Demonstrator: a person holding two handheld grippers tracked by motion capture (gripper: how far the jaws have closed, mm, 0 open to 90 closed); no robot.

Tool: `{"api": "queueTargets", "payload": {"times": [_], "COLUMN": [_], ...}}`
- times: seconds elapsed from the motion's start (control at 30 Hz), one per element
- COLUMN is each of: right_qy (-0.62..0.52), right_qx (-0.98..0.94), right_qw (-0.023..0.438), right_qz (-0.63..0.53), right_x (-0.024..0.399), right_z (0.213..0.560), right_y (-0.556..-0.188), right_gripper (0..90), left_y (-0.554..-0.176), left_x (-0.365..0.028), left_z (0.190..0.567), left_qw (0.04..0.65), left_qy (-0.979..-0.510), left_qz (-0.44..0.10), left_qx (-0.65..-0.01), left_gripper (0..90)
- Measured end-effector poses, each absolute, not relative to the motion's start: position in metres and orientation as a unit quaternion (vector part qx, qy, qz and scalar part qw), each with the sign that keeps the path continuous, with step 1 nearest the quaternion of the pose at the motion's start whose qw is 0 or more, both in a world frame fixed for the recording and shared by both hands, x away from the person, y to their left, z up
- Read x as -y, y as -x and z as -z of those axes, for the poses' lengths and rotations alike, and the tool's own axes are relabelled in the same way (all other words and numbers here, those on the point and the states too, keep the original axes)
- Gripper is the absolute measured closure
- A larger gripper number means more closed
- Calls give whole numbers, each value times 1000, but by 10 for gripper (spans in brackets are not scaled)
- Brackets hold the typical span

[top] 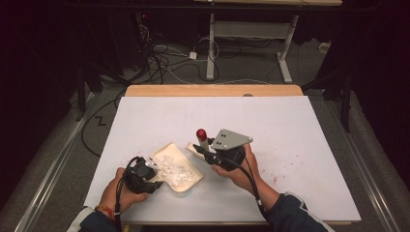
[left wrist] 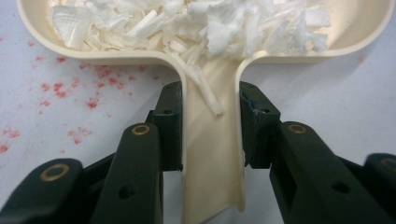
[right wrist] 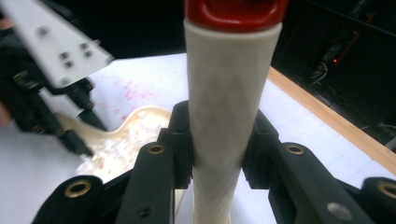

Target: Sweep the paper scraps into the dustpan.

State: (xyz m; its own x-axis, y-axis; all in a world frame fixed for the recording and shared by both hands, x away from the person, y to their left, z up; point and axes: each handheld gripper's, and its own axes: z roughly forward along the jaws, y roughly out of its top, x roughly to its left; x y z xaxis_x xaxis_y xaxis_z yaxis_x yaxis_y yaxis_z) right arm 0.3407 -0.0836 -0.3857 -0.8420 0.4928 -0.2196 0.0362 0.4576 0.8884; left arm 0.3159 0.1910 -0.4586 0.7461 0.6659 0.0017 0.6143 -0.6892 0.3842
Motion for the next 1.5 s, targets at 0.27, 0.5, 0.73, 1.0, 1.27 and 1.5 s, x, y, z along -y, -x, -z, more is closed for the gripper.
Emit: {"api": "queueTargets", "payload": {"times": [0.27, 0.5, 0.73, 1.0, 1.27, 1.5], "right_qy": [-136, -122, -127, -149, -172, -203], "right_qx": [-838, -831, -818, -810, -806, -800], "right_qw": [217, 186, 205, 217, 235, 239], "right_qz": [-482, -510, -522, -523, -515, -512], "right_x": [77, 75, 89, 116, 155, 206], "right_z": [386, 381, 365, 356, 345, 335], "right_y": [-313, -303, -303, -311, -315, -319], "right_gripper": [696, 702, 701, 701, 701, 701], "left_y": [-312, -312, -312, -313, -316, -320], "left_x": [-190, -190, -191, -191, -191, -190], "left_z": [457, 457, 458, 459, 460, 460], "left_qw": [164, 166, 173, 182, 192, 196], "left_qy": [-922, -921, -918, -914, -906, -902], "left_qz": [-73, -73, -72, -72, -75, -84], "left_qx": [-344, -346, -349, -356, -369, -376], "left_gripper": [637, 637, 637, 636, 636, 636]}}
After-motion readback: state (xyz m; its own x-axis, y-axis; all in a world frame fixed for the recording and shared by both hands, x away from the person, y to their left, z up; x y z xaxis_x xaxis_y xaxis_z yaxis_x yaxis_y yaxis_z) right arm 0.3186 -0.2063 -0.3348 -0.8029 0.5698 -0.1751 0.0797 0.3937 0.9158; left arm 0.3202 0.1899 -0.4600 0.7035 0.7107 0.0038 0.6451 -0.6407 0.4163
